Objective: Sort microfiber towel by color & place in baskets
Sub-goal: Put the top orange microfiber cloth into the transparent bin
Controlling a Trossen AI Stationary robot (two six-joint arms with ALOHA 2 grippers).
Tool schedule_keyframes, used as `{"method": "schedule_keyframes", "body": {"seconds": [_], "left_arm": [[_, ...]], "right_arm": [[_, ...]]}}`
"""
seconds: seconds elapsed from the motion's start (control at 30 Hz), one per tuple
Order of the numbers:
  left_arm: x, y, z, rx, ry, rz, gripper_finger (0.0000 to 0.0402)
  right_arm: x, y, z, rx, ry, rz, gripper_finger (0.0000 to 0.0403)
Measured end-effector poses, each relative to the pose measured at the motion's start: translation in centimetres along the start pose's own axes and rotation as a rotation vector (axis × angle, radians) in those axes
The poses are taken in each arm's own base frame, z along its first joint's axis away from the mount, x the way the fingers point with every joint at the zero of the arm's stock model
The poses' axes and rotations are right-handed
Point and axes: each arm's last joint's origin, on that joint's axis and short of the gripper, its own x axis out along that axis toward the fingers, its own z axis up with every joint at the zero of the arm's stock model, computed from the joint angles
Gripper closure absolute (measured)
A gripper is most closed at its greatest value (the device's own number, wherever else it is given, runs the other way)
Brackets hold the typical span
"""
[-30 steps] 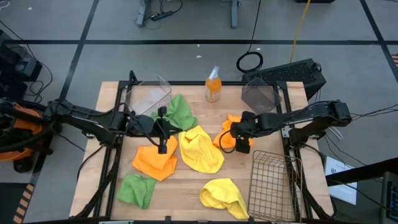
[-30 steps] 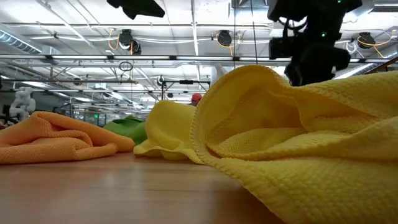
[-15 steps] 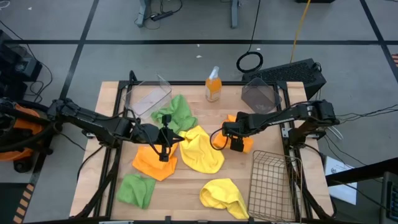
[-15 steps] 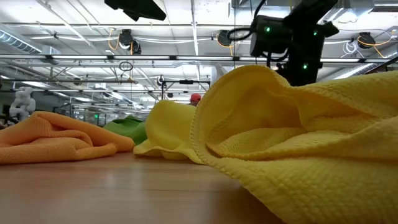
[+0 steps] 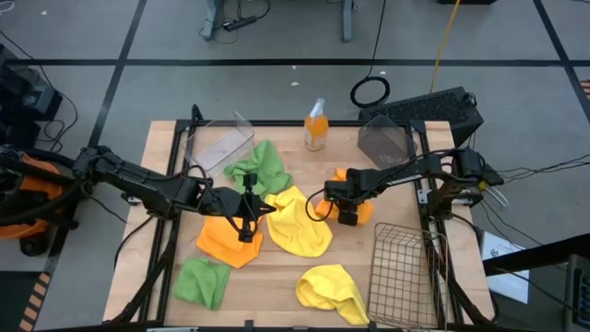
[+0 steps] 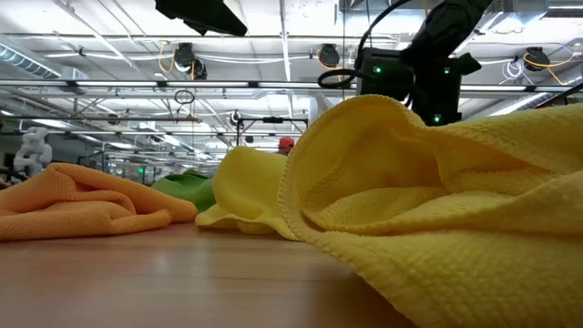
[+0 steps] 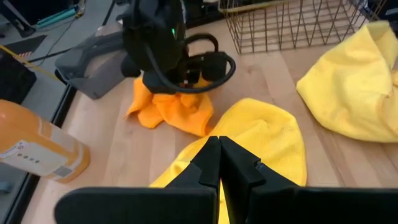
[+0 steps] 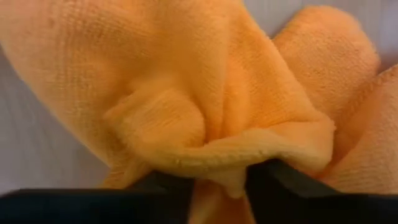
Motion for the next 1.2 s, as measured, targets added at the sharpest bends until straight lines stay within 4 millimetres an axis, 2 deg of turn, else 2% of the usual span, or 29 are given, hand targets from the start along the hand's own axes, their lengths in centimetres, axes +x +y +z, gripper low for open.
{"method": "schedule_keyframes", "body": {"seconds": [0.1,0.17,0.3,0.43,0.73,0.93,1.2], "left_arm": [[0.0,0.0,0.1,-0.004,-0.013,0.001,0.0393],[0.2,0.0,0.2,-0.005,-0.016,0.002,0.0393],[0.7,-0.2,0.3,-0.008,-0.029,0.004,0.0393],[1.5,-0.3,0.4,-0.007,-0.049,0.011,0.0393],[3.2,0.6,0.5,-0.024,-0.082,0.052,0.0381],[4.2,1.4,0.9,-0.058,-0.148,0.089,0.0307],[6.0,1.6,1.6,-0.077,-0.27,0.135,0.0166]], "right_arm": [[-0.5,-0.1,-0.1,-0.003,-0.022,0.003,0.037],[-1.2,-0.3,-0.1,-0.003,-0.044,0.005,0.0393],[-3.0,-0.6,-0.2,0.007,-0.116,0.012,0.0385],[-5.1,-1.0,-0.3,0.018,-0.208,0.024,0.0395],[-9.6,-1.8,-0.6,0.012,-0.454,0.049,0.0401],[-12.7,-2.4,-0.6,0.009,-0.671,0.06,0.0402],[-15.7,-2.8,-0.1,-0.019,-0.929,0.046,0.0402]]}}
